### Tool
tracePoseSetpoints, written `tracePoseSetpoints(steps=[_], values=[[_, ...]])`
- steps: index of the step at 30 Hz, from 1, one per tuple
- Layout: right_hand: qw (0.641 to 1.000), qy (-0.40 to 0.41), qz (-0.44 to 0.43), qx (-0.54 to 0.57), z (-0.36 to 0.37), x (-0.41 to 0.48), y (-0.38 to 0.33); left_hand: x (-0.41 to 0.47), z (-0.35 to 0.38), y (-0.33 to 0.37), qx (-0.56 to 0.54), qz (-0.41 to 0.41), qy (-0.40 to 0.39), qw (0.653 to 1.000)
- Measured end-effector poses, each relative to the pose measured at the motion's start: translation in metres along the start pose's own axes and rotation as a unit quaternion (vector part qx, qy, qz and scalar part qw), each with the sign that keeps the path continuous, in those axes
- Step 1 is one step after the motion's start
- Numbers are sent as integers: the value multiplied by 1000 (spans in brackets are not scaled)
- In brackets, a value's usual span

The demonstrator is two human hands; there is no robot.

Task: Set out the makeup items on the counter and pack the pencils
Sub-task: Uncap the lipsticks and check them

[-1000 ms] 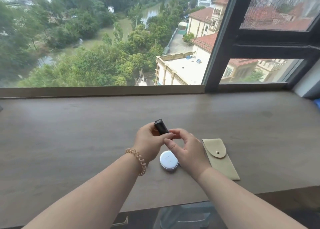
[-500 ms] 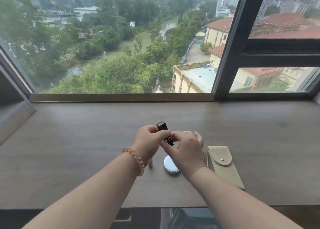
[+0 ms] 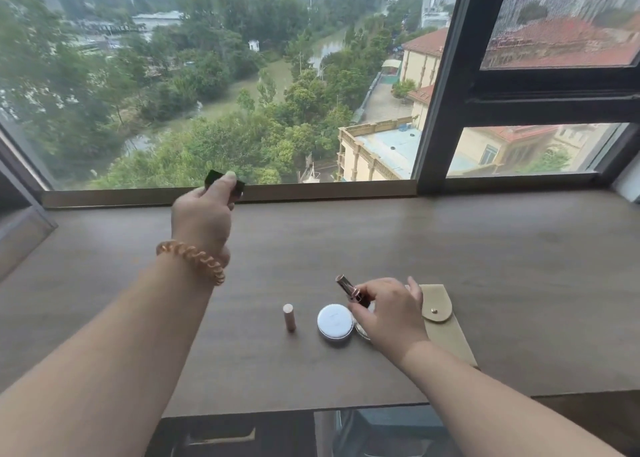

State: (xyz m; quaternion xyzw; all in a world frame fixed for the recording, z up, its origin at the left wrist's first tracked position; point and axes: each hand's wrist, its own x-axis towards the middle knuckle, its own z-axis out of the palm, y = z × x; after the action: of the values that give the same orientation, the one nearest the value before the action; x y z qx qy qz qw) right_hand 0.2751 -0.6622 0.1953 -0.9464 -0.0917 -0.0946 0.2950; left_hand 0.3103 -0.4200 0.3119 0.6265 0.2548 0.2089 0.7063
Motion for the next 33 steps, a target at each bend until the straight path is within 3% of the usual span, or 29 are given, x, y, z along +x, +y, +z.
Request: tracePoseSetpoints(steps=[4,8,11,14,19,25,30,33], values=[[999,-6,27,39,-1,-9,27,16,-19,13,58,50,-61,995],[992,5,28,125,-3,3,6,-27,-11,-25,70,6,-208,976],[968,15,68,242,-5,6,-10,-61,-4,-59,65,-21,-330,941],[941,-3,96,323,-4,4,-20,-85,3,-81,53,-29,-389,919],[898,-52,102,425,5,0,-32,-94,10,-88,-14,-18,-344,939],[880,-145,48,451,8,0,-30,-90,7,-95,-32,0,-290,957],[906,-89,88,404,20,0,-37,-93,9,-97,-55,3,-313,948],[899,-96,82,419,24,4,-38,-88,8,-100,-37,-1,-293,955]])
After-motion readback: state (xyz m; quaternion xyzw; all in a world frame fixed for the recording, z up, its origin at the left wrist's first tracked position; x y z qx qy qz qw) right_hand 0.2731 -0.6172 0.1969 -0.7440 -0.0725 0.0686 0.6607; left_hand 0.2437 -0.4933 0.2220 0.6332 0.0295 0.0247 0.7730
